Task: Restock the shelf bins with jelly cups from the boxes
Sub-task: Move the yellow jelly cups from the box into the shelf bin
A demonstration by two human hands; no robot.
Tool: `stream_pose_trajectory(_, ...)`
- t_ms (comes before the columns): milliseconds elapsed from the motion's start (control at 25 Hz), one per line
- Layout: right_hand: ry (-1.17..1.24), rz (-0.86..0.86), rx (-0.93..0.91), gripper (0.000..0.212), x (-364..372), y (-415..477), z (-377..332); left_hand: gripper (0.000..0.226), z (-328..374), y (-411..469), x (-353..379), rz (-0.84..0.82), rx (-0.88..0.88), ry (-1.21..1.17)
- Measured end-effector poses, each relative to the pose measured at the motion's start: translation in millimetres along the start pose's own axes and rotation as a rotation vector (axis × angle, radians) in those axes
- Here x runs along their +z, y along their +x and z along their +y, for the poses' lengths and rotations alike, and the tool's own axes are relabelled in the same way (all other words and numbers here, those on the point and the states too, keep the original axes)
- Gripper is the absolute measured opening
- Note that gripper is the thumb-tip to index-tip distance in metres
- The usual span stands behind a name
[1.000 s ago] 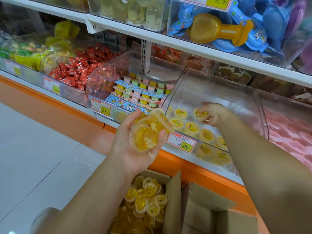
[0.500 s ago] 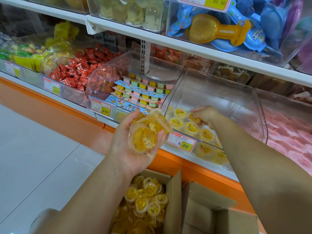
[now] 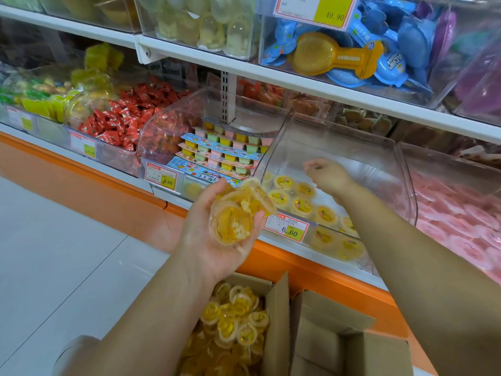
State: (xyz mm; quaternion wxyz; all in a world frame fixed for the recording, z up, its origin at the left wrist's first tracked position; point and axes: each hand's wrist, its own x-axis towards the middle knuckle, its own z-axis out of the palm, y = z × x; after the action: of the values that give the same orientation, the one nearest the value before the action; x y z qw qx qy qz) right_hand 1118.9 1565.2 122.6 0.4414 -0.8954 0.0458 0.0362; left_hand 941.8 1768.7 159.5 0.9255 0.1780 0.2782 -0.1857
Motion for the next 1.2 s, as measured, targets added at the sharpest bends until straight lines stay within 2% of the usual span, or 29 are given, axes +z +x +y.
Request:
stream_pose_trajectory(80,0.113,-0.101,-0.068,0.012,-8.4,-24.9,-18.1,0.034,-1.3,-0.4,-1.5,-0.018,0.015,0.003)
stream_pose_trajectory(200,0.219,-0.409,-0.179,0.006,-14.8,-74.7,-42.3,0.054,-3.3,-0.7,-0.3,-0.032,0.029,0.008)
stream_pose_trajectory(280,0.218,-0.555,-0.241,0.015,-16.7,-102.4,-55.3,0.04,-6.4,-0.3,1.0,-0.016,0.027,0.007)
stream_pose_trajectory(400,0.228,-0.646,-0.247,0.024,-13.2,-120.2,-61.9,0.032,-10.6,1.7,3.7,-0.017,-0.001,0.014)
stream_pose_trajectory(520,0.381,-0.652,-0.186,0.015,-13.2,-119.8,-56.5,0.035,-10.8,7.1,2.7,-0.049,-0.021,0.016)
stream_pose_trajectory(600,0.546,-0.564,-0.122,0.012,-23.2,-104.3,-50.4,0.037,-8.3,9.7,1.0,-0.063,-0.023,-0.003)
stream_pose_trajectory(680,0.528,-0.29,-0.044,0.014,-40.8,-67.5,-37.1,0.049,-4.7,10.9,-0.5,-0.082,-0.019,-0.027)
stream_pose_trajectory(760,0.233,-0.003,0.077,0.02,-55.0,-26.3,-14.9,0.06,-1.1,11.4,-2.8,-0.078,-0.005,-0.041)
stream_pose_trajectory(800,0.062,0.062,0.152,0.022,-57.1,-9.3,-1.6,0.056,0.0,10.5,-2.9,-0.079,0.0,-0.036)
stream_pose_trajectory(880,-0.112,0.063,0.285,0.026,-50.9,14.9,22.3,0.041,1.0,7.4,-2.0,-0.076,-0.004,-0.033)
stream_pose_trajectory(1080,-0.102,0.004,0.505,0.031,-32.1,27.5,46.6,0.031,0.8,0.2,-0.4,-0.093,-0.021,-0.017)
stream_pose_trajectory(1200,0.042,0.035,0.489,0.012,-25.5,30.3,54.2,0.034,0.4,-1.5,-0.6,-0.091,-0.026,-0.006)
